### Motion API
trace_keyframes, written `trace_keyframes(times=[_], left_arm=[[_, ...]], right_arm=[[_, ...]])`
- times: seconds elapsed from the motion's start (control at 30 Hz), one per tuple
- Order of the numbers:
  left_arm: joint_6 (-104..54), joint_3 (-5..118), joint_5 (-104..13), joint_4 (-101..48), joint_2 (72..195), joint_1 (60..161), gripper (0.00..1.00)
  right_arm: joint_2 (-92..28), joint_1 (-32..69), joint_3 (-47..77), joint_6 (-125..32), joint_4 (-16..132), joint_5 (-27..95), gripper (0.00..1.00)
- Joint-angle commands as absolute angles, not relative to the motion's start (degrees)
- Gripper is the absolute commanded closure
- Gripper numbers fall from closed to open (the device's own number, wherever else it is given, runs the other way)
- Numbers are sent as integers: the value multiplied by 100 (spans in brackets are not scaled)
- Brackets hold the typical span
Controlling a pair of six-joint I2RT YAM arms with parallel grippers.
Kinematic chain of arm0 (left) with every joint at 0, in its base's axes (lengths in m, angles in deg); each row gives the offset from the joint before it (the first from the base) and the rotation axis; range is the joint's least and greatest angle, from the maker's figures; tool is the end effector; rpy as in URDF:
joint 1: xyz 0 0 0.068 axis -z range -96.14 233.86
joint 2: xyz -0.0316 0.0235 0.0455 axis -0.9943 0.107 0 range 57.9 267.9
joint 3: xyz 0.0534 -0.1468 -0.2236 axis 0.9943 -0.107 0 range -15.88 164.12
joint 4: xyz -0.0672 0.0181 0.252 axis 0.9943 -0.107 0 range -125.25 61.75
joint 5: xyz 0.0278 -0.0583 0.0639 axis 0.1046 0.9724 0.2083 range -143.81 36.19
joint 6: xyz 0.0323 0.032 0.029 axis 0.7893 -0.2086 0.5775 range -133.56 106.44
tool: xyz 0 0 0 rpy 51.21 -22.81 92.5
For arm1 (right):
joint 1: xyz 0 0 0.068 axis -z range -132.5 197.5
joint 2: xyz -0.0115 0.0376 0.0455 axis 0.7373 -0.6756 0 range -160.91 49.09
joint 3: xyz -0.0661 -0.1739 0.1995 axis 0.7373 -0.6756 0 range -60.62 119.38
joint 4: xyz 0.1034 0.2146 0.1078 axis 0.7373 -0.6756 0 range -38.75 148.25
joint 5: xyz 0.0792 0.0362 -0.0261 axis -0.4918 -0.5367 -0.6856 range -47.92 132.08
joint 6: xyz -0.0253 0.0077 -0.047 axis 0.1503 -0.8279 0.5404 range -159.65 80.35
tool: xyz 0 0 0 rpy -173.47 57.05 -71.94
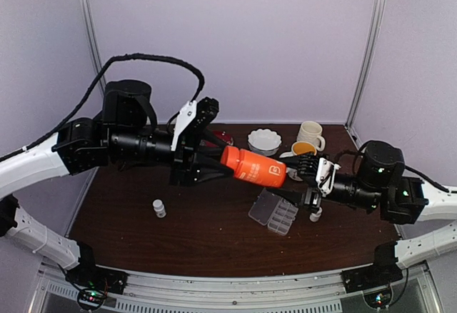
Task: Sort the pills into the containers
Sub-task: Unscrew the lid of the pill bottle from the pill bottle.
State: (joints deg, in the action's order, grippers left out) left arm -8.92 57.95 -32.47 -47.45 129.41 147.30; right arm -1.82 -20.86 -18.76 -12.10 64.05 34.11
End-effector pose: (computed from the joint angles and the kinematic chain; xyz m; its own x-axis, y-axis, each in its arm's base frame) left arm 0.1141 -0.2572 0.4025 -0.0493 0.2675 -0.9623 0.9961 0.0835 -0.0278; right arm 0.0743 0.2007 0.3329 0.4309 -0.1562 -0.8888 -0.8711 0.1853 -0.4548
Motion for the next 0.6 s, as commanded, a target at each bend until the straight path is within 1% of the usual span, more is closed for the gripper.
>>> trace_keyframes(times=[0.0, 0.1, 0.3, 0.47, 0.57], left_arm=[[-2396, 6498, -3651, -4473, 13225, 14776, 85], [-3088, 6777, -3379, -4523, 13377, 14776, 85], [-4152, 7109, -2762, -4399, 13598, 14684, 86], [-5150, 7093, -2165, -4083, 13693, 14376, 91], [-5816, 6882, -1884, -3735, 13628, 14146, 93]], right_arm=[[-273, -2147, -1754, -144, 6430, 4157, 100], [-176, -2148, -1868, 221, 6676, 4647, 100], [16, -2146, -2127, 566, 7368, 4951, 100], [80, -2149, -2213, 624, 7513, 5089, 100], [155, -2144, -2375, 591, 7667, 5202, 100]])
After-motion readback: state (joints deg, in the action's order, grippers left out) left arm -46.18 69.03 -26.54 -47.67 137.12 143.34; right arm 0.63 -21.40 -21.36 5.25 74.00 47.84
